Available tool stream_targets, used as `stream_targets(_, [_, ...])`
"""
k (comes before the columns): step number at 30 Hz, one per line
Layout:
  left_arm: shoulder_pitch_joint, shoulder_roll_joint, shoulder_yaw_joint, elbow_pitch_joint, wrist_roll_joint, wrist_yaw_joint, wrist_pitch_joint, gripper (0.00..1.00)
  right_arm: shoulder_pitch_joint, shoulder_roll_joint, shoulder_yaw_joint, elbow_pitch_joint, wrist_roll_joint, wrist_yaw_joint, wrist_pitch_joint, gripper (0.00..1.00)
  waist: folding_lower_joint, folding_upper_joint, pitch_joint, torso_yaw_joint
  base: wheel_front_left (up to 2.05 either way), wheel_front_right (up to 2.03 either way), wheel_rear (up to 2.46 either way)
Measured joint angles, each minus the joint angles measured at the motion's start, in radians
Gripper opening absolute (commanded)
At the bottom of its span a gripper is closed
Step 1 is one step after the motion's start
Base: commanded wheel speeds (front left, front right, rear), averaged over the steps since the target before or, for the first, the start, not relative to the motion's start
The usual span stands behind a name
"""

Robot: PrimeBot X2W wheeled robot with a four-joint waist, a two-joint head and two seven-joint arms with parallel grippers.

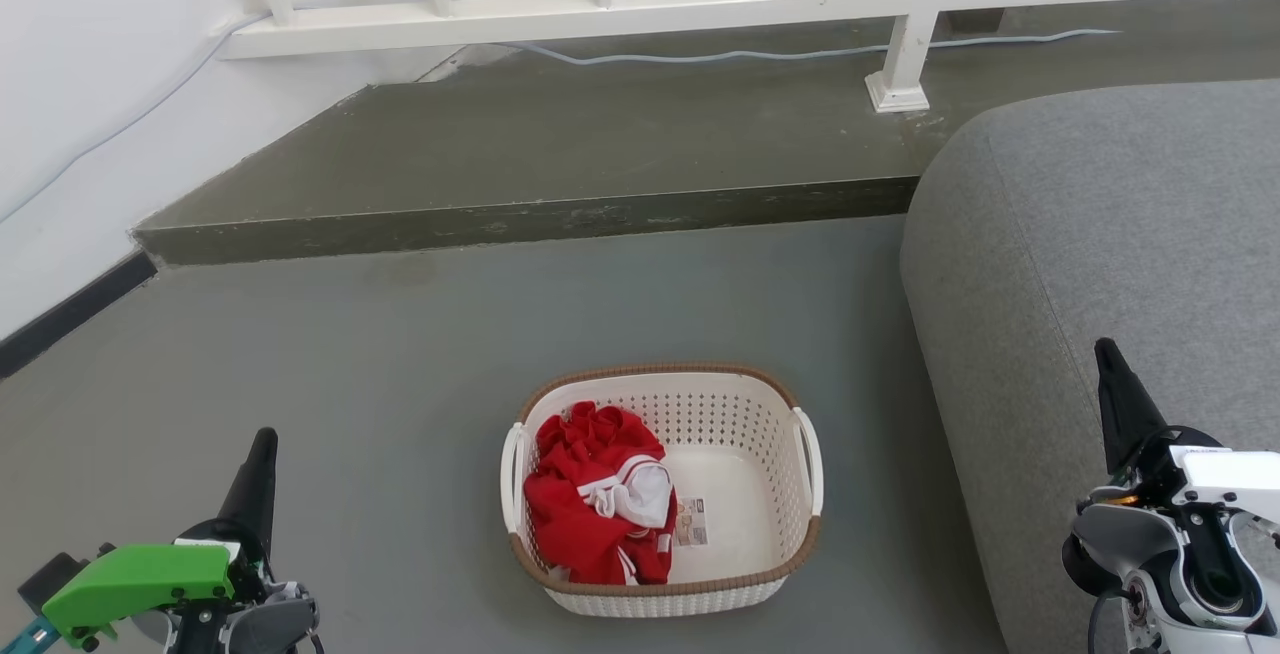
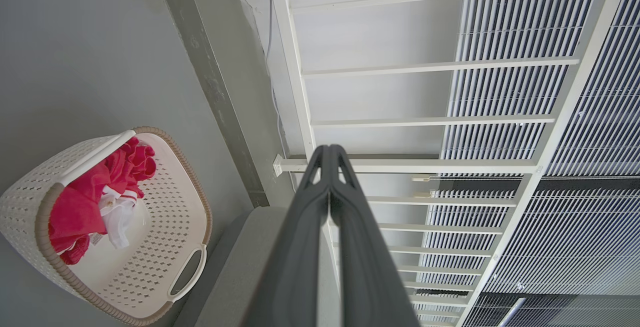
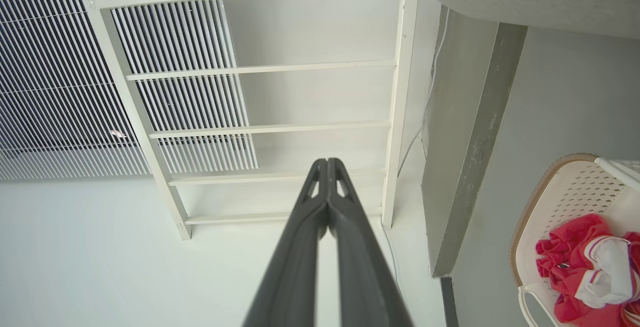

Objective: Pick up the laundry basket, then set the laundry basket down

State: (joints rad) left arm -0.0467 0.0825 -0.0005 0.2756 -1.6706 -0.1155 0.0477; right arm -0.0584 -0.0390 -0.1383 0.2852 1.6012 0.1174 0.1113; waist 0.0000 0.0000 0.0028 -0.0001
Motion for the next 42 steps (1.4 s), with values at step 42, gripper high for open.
stream_targets(42, [-0.006, 0.0, 0.003, 0.002, 0.0, 0.0, 0.004, 0.0, 0.0, 0.0, 0.0, -0.002, 0.0, 0.0, 0.0, 0.0, 0.0, 0.0, 0.0, 0.0, 0.0, 0.0, 0.0])
